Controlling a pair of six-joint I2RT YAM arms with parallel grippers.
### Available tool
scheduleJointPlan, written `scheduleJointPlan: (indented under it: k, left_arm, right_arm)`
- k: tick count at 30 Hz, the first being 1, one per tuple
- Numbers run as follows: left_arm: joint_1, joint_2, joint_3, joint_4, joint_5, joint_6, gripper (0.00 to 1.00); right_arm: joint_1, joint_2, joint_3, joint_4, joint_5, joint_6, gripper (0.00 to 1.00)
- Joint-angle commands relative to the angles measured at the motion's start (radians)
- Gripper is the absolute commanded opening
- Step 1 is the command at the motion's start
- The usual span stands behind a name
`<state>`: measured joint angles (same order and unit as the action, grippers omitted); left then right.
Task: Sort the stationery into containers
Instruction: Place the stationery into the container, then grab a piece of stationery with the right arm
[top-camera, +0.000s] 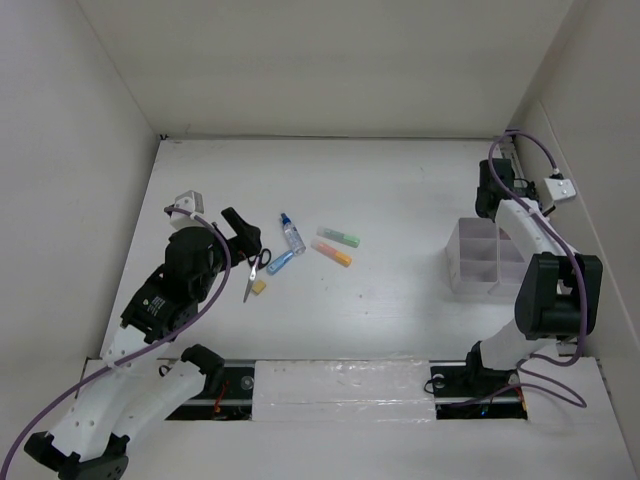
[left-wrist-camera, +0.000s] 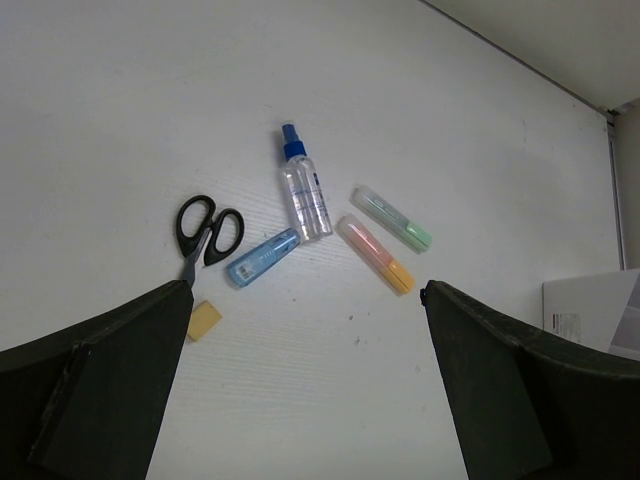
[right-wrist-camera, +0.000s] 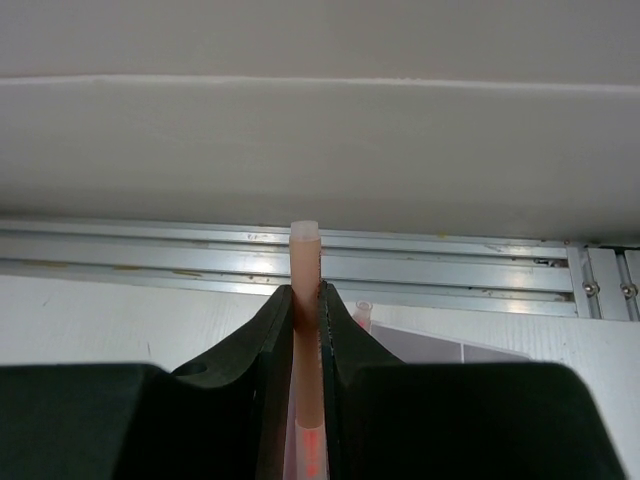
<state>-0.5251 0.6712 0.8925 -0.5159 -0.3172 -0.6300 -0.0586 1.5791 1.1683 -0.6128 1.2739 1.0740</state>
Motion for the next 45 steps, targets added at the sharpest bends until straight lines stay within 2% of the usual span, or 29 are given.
scheduleJointPlan:
  k: [1,2,8,11,13,14,15,16,17,18,19,21,22,24,27,29,30,33,38,41,45]
  left_arm:
    - [0.004,-0.007,0.003,0.031,0.001,0.016,1.00]
    - [0.004,-0.007,0.003,0.031,0.001,0.016,1.00]
    - [0.004,-0.007,0.003,0.031,0.001,0.016,1.00]
    - [0.004,-0.016,0.003,0.031,0.001,0.016,1.00]
    - [0.004,-0.016,0.003,0.031,0.001,0.016,1.00]
    - [0.004,-0.016,0.003,0.031,0.001,0.016,1.00]
    - [0.004,-0.016,0.003,0.031,0.001,0.016,1.00]
    - [0.004,-0.016,0.003,0.031,0.001,0.016,1.00]
    - [0.004,-0.016,0.003,0.031,0.001,0.016,1.00]
    - [0.004,-0.016,0.003,0.031,0.001,0.016,1.00]
    - [0.004,-0.004,0.003,0.031,0.001,0.016,1.00]
    - [0.004,0.021,0.003,0.031,0.001,0.016,1.00]
    - [0.004,0.030,0.003,0.031,0.001,0.016,1.00]
    - [0.004,0.054,0.003,0.031,0.001,0.016,1.00]
    - [0.004,0.063,0.003,0.031,0.001,0.016,1.00]
    - [0.004,0.064,0.012,0.031,-0.011,0.016,1.00]
    - [0.004,0.064,0.013,0.031,-0.022,0.007,1.00]
    - [0.004,0.064,0.013,0.022,-0.031,0.007,1.00]
    - [0.004,0.054,0.013,0.022,-0.020,0.007,1.00]
    - [0.004,0.036,0.013,0.022,-0.020,0.007,1.00]
    - [0.004,0.027,0.013,0.022,-0.029,0.007,1.00]
  right_arm:
    - [0.011,-0.019,0.036,0.004,0.035,0.006,0.20]
    - [0.011,-0.019,0.036,0.004,0.035,0.006,0.27]
    - [0.020,-0.019,0.025,0.044,0.013,-0.031,0.30]
    - [0.029,-0.031,0.016,0.045,0.004,-0.043,0.38]
    - [0.043,-0.085,-0.002,0.094,-0.011,-0.113,0.45]
    - [0.072,-0.108,-0.030,0.181,-0.052,-0.164,0.48]
    - [0.088,-0.135,-0.050,0.255,-0.091,-0.239,0.53]
    - [0.107,-0.192,-0.071,0.328,-0.138,-0.388,0.63]
    - [0.150,-0.218,-0.088,0.434,-0.247,-0.449,0.71]
    - [0.167,-0.243,-0.100,0.470,-0.330,-0.512,0.85]
    - [0.183,-0.269,-0.101,0.482,-0.406,-0.566,0.92]
    - [0.248,-0.269,-0.053,0.473,-0.595,-0.629,0.92]
    - [0.282,-0.269,-0.035,0.458,-0.608,-0.649,0.94]
    - [0.394,-0.255,0.004,0.420,-0.660,-0.694,0.94]
    - [0.495,-0.194,0.065,0.368,-0.706,-0.744,0.93]
    - [0.577,-0.147,0.114,0.326,-0.871,-0.767,0.91]
    - [0.617,-0.092,0.126,0.326,-1.022,-0.796,0.91]
    - [0.675,0.028,0.151,0.352,-1.197,-0.812,0.88]
    - [0.807,0.177,0.163,0.433,-1.295,-0.799,0.88]
    - [0.827,0.283,0.229,0.423,-1.329,-0.825,0.83]
    - [0.850,0.348,0.301,0.360,-1.308,-0.847,0.81]
